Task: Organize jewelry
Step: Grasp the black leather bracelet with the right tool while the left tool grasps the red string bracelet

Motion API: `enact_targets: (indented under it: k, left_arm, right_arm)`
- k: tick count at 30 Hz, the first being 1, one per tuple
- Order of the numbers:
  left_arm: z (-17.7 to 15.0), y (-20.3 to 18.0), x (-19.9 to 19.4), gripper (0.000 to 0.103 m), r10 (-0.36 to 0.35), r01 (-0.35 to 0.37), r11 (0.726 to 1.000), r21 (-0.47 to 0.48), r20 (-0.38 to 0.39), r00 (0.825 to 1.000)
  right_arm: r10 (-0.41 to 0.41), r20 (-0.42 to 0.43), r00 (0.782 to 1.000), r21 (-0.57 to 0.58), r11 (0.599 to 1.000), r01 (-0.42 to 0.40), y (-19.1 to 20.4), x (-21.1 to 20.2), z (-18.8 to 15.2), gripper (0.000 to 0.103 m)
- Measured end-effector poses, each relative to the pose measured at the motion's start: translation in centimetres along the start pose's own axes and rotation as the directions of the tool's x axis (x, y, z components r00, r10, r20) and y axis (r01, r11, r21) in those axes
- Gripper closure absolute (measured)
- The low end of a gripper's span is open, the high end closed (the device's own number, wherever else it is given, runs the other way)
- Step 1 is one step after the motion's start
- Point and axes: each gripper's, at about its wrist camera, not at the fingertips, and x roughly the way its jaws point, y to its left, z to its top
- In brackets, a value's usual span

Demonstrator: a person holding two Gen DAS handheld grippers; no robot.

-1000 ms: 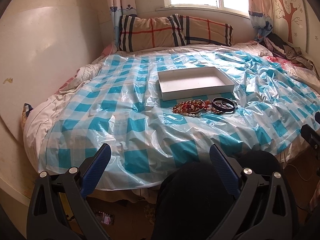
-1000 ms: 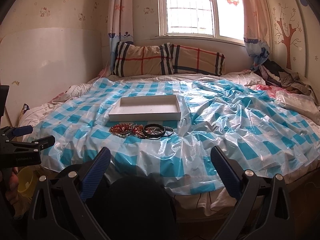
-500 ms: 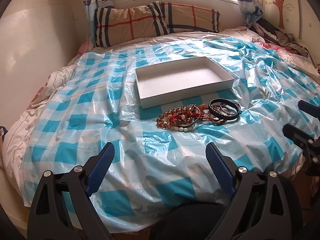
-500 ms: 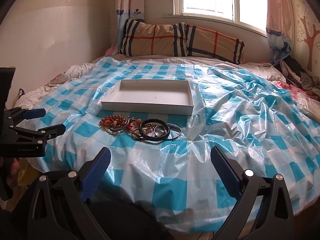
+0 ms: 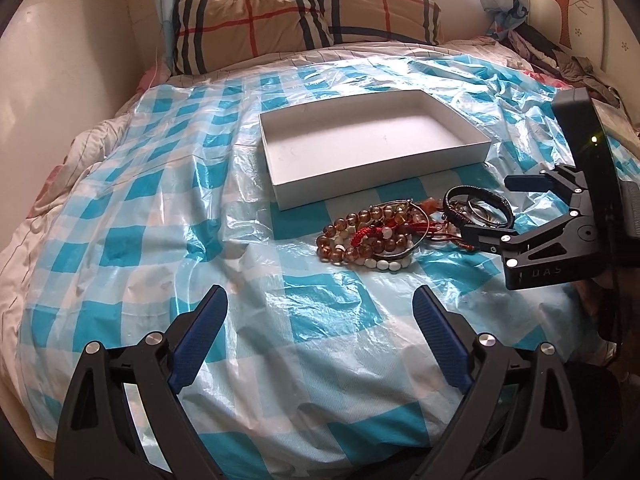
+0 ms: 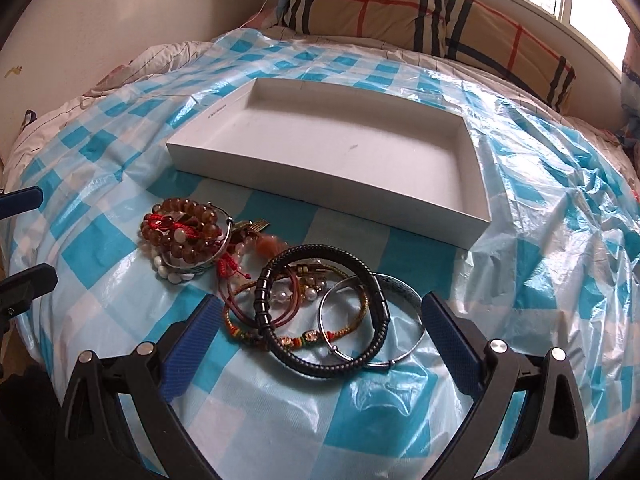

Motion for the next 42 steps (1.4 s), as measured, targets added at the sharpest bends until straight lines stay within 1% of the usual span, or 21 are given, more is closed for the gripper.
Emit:
enact_targets:
  k: [1, 2, 4, 10, 13, 15, 16, 17, 18, 20, 21, 22, 23, 24, 25, 27, 30, 32, 34, 39, 42]
  left_arm:
    - [0.2, 0.0, 0.3, 0.013, -0.001, 0.001, 1.000, 0.005, 0.000, 1.000]
    - [0.3, -0.1, 0.5, 0.013, -0.005, 0.005, 1.000, 0.010, 0.002, 1.000]
    - [0.7, -0.3, 1.1, 0.013, -0.016, 0.016, 1.000, 0.022, 0.005, 1.000]
    - [1.8, -1.1, 3.0, 0.013, -0.074, 0.074, 0.997, 0.031, 0.005, 0.997]
    - [2.5, -1.4, 3.8, 0.013, -0.076, 0.074, 0.996, 0.048, 0.024, 0.997]
    - [2.9, -1.5, 4.1, 0.024, -0.096, 0.094, 0.993, 0.066, 0.040, 0.995]
    - [3.2, -1.5, 4.5, 0.036, -0.106, 0.104, 0.992, 0.071, 0.033, 0.994]
    - [3.4, -1.4, 4.9, 0.044, -0.107, 0.105, 0.992, 0.073, 0.019, 0.994]
    - [3.6, -1.4, 5.5, 0.047, -0.106, 0.105, 0.992, 0.075, 0.006, 0.994]
    - [3.7, -1.5, 6.3, 0.060, -0.124, 0.125, 0.988, 0.092, -0.022, 0.992]
    - [3.7, -1.6, 6.7, 0.062, -0.121, 0.124, 0.987, 0.105, -0.031, 0.992]
    - [3.6, -1.7, 7.0, 0.071, -0.124, 0.128, 0.985, 0.119, -0.039, 0.992]
    - [3.5, -1.7, 7.2, 0.082, -0.145, 0.150, 0.981, 0.126, -0.046, 0.988]
    - [3.4, -1.6, 7.3, 0.087, -0.155, 0.161, 0.979, 0.123, -0.053, 0.986]
    - [3.4, -1.7, 7.1, 0.097, -0.155, 0.160, 0.979, 0.125, -0.052, 0.987]
    - [3.4, -1.5, 6.5, 0.098, -0.163, 0.167, 0.978, 0.125, -0.042, 0.986]
    - [3.9, -0.5, 5.3, 0.099, -0.223, 0.224, 0.973, 0.059, -0.030, 0.974]
    - [4.2, 0.2, 4.4, 0.099, -0.245, 0.246, 0.969, 0.027, -0.011, 0.969]
    - [4.7, 1.1, 3.2, 0.099, -0.282, 0.282, 0.959, -0.012, 0.011, 0.959]
    - [6.4, 2.2, 0.7, 0.099, -0.295, 0.298, 0.954, -0.031, 0.072, 0.953]
    - [7.3, 2.4, -0.1, 0.099, -0.289, 0.294, 0.955, -0.035, 0.107, 0.952]
  right_arm:
    - [0.024, -0.012, 1.000, 0.018, 1.000, -0.024, -0.4, 0.3, 0.0, 0.033]
    - [0.039, -0.011, 0.999, 0.026, 0.999, -0.039, -0.7, 0.4, 0.0, 0.035]
    - [0.057, 0.001, 0.998, 0.041, 0.998, -0.057, -1.1, 0.0, -0.1, 0.037]
    - [0.052, 0.060, 0.997, 0.106, 0.993, -0.058, -1.9, -2.3, -1.6, 0.037]
    - [0.056, 0.073, 0.996, 0.138, 0.988, -0.066, -2.1, -3.2, -2.6, 0.037]
    - [0.058, 0.078, 0.995, 0.152, 0.986, -0.070, -2.0, -3.5, -3.2, 0.037]
    - [0.060, 0.078, 0.995, 0.159, 0.985, -0.072, -2.1, -3.6, -3.4, 0.037]
    - [0.062, 0.077, 0.995, 0.163, 0.984, -0.074, -2.0, -3.7, -3.6, 0.037]
    - [0.064, 0.077, 0.995, 0.166, 0.983, -0.076, -2.0, -3.7, -3.7, 0.037]
    - [0.067, 0.079, 0.995, 0.171, 0.982, -0.079, -2.0, -3.8, -3.8, 0.037]
    - [0.067, 0.080, 0.995, 0.172, 0.982, -0.080, -2.1, -3.9, -3.9, 0.037]
    - [0.067, 0.081, 0.994, 0.175, 0.981, -0.081, -2.1, -3.9, -3.8, 0.037]
    - [0.067, 0.083, 0.994, 0.177, 0.981, -0.081, -2.1, -3.9, -3.8, 0.037]
    - [0.068, 0.084, 0.994, 0.178, 0.981, -0.082, -2.1, -4.0, -3.8, 0.037]
    - [0.068, 0.087, 0.994, 0.179, 0.980, -0.083, -2.1, -4.0, -3.8, 0.037]
    - [0.069, 0.093, 0.993, 0.180, 0.980, -0.085, -2.0, -4.2, -3.8, 0.037]
    - [0.070, 0.105, 0.992, 0.182, 0.979, -0.088, -2.0, -4.6, -3.7, 0.037]
    - [0.067, 0.115, 0.991, 0.180, 0.980, -0.088, -1.9, -5.0, -3.5, 0.037]
    - [0.064, 0.129, 0.990, 0.179, 0.980, -0.087, -1.8, -5.5, -3.3, 0.037]
    - [0.046, 0.172, 0.984, 0.170, 0.983, -0.075, -2.1, -6.4, -2.3, 0.037]
    - [0.034, 0.198, 0.980, 0.162, 0.985, -0.067, -2.3, -6.7, -1.4, 0.037]
